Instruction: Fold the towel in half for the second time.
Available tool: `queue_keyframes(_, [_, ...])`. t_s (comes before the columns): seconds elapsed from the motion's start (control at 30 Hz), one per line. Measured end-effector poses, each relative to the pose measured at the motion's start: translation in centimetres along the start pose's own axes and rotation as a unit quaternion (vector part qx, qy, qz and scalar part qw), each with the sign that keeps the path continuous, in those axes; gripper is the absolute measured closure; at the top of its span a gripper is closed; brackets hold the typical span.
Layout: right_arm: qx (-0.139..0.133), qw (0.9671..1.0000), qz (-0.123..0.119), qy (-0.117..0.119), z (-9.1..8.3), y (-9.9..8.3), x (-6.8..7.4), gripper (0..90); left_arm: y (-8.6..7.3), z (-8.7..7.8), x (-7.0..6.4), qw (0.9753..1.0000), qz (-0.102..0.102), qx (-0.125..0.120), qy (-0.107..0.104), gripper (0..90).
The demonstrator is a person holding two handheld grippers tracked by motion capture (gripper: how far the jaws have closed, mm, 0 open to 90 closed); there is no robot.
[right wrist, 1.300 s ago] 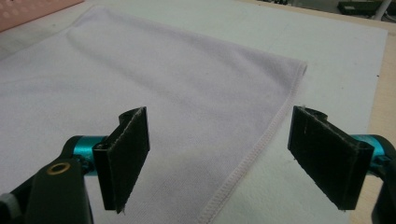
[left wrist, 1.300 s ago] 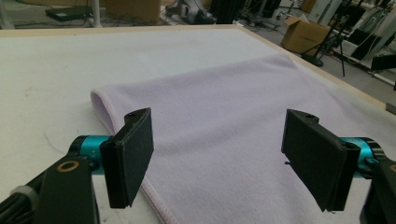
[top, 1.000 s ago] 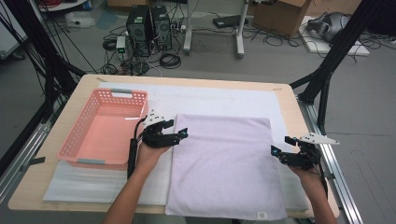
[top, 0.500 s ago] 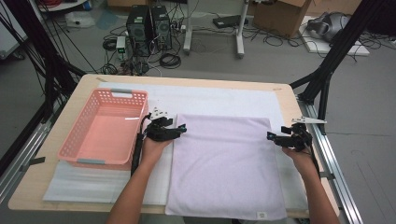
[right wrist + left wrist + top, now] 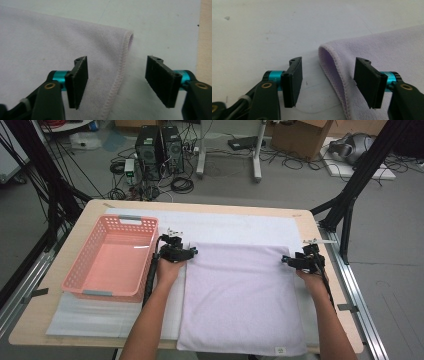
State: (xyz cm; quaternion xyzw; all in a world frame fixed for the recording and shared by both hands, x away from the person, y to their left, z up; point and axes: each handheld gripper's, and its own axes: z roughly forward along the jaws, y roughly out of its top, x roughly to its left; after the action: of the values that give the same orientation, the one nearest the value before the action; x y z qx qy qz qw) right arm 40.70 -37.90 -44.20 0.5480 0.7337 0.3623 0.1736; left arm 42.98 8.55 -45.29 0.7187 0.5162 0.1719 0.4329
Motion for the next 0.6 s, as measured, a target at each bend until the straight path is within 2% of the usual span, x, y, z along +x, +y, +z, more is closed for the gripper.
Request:
queue_keyframes(0.03, [0.0, 1.0, 0.0, -0.002, 0.2, 0.0, 0.0, 35.7, 0.0, 0.0, 0.0, 1.0, 0.002, 0.005, -0.004, 45.2])
queue_keyframes(0.1, [0.003, 0.9999, -0.007, -0.01, 0.5, -0.1, 0.2, 38.3, 0.1, 0.2, -0.3, 0.9998, 0.018, 0.011, 0.0, 45.9])
queue_keyframes(0.2, [0.006, 0.9994, -0.026, -0.023, 0.7, 0.1, 0.6, 45.7, 0.2, 0.3, -0.6, 0.9991, 0.035, 0.015, 0.021, 54.8])
queue_keyframes(0.27, [0.011, 0.9991, -0.04, -0.014, 0.7, 0.3, 0.7, 56.0, 0.2, 0.3, -0.7, 0.9983, 0.049, 0.015, 0.026, 60.0])
queue_keyframes(0.3, [0.012, 0.9989, -0.044, -0.005, 0.7, 0.3, 0.8, 62.3, 0.2, 0.3, -0.7, 0.9983, 0.051, 0.016, 0.021, 63.6])
queue_keyframes(0.33, [0.013, 0.9989, -0.046, 0.002, 0.7, 0.3, 0.9, 67.8, 0.2, 0.3, -0.7, 0.9983, 0.055, 0.016, 0.004, 74.2])
queue_keyframes(0.37, [0.013, 0.9989, -0.044, 0.009, 0.7, 0.3, 0.9, 73.0, 0.1, 0.4, -0.9, 0.9977, 0.066, 0.014, 0.002, 82.4])
queue_keyframes(0.4, [0.013, 0.999, -0.039, 0.017, 0.7, 0.3, 0.9, 79.0, 0.1, 0.4, -1.1, 0.9971, 0.075, 0.016, 0.005, 85.1])
queue_keyframes(0.43, [0.013, 0.999, -0.036, 0.023, 0.7, 0.3, 0.8, 81.8, 0.1, 0.4, -1.1, 0.9973, 0.072, 0.015, 0.004, 86.0])
queue_keyframes(0.53, [0.01, 0.9992, -0.024, 0.031, 0.7, 0.3, 0.6, 84.8, 0.2, 0.2, -0.5, 0.9991, 0.037, 0.015, -0.012, 87.2])
queue_keyframes(0.6, [0.001, 0.9994, -0.019, 0.028, 0.5, 0.3, 0.5, 85.2, 0.4, -0.2, -0.5, 0.9995, 0.031, 0.004, -0.011, 87.4])
